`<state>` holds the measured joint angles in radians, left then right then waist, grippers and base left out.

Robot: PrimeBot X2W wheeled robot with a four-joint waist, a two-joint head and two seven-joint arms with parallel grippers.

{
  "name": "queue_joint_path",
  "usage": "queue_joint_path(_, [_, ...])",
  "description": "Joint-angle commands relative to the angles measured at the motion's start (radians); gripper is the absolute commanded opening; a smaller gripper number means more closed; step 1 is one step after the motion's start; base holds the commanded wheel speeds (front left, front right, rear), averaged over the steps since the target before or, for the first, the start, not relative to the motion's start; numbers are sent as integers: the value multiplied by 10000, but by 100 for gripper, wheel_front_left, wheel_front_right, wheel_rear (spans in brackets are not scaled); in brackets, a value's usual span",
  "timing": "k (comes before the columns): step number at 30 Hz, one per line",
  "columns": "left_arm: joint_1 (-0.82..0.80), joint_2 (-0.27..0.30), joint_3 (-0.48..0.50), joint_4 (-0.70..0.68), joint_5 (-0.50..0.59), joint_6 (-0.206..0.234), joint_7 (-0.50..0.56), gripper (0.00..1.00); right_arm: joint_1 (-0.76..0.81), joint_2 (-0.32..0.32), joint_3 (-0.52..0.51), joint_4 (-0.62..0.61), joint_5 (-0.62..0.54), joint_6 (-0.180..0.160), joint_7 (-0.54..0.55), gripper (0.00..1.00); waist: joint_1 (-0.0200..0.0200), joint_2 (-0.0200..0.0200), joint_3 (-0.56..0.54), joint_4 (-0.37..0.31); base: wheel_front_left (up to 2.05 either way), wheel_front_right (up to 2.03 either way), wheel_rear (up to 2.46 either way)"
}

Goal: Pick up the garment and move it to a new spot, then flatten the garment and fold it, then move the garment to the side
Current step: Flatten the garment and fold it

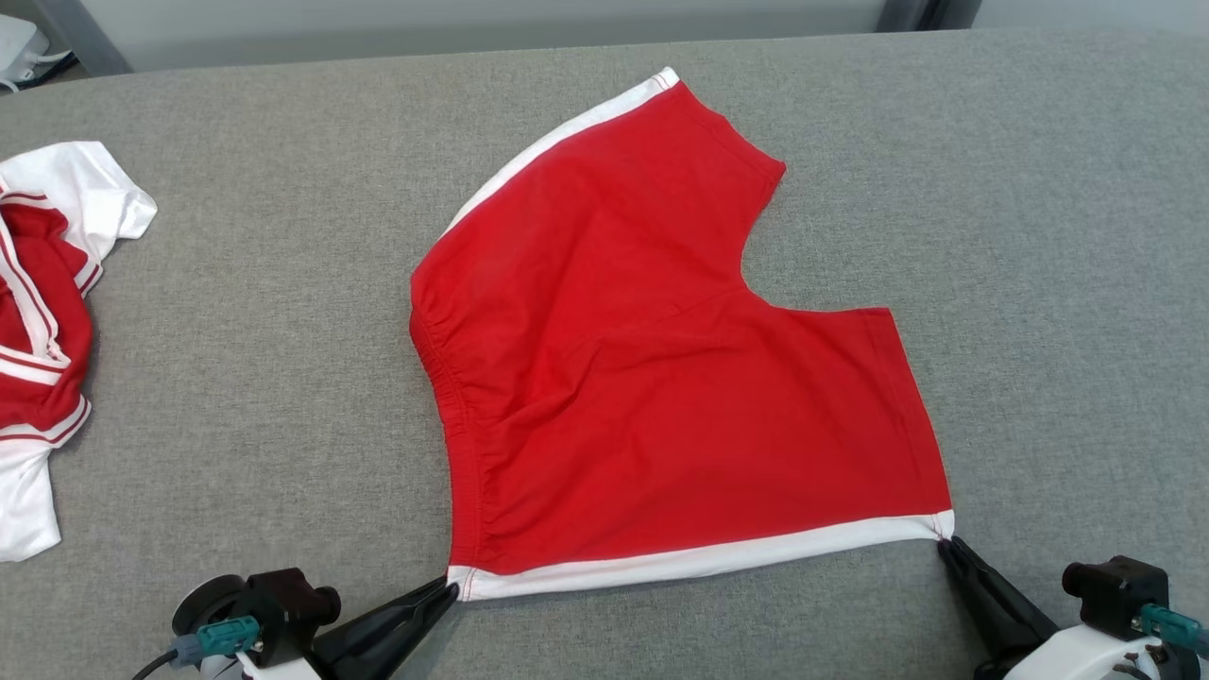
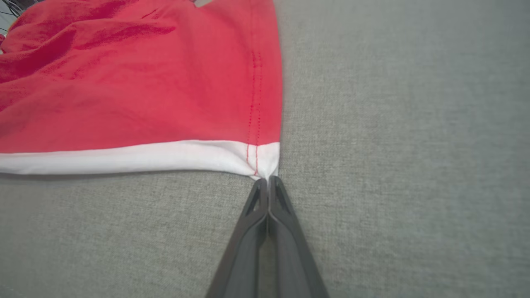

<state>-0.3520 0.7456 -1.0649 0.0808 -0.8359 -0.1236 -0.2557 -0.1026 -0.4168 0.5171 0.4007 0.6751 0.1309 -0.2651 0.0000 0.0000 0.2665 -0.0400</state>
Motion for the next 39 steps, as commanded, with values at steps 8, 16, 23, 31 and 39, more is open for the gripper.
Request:
queue_joint_path(8, [-85, 526, -118, 395, -12, -71, -61, 0, 62, -712, 1534, -164, 1350, -2, 39, 0, 0, 0, -161, 147, 0, 0, 0])
queue_joint_path(16, [57, -274, -101, 1174, -267, -71, -61, 0, -206, -1011, 2059, 75, 1843, -2, 36, 100, 0, 0, -439, 193, 0, 0, 0])
queue_joint_path(23, [283, -718, 34, 2031, -252, -7, -61, 100, -228, -1173, 987, -19, 1360, -2, 35, 100, 0, 0, -781, 170, 0, 0, 0])
queue_joint_path(31, [735, -396, 359, 2405, -143, 840, 25, 100, -572, -614, -214, 41, -493, -2, 34, 100, 0, 0, -1239, 108, 0, 0, 0])
queue_joint_path(39, [1103, -699, 2936, 1395, -185, 2827, -53, 100, -1013, 701, -826, -578, -1820, -2, 34, 100, 0, 0, -1558, 420, 0, 0, 0])
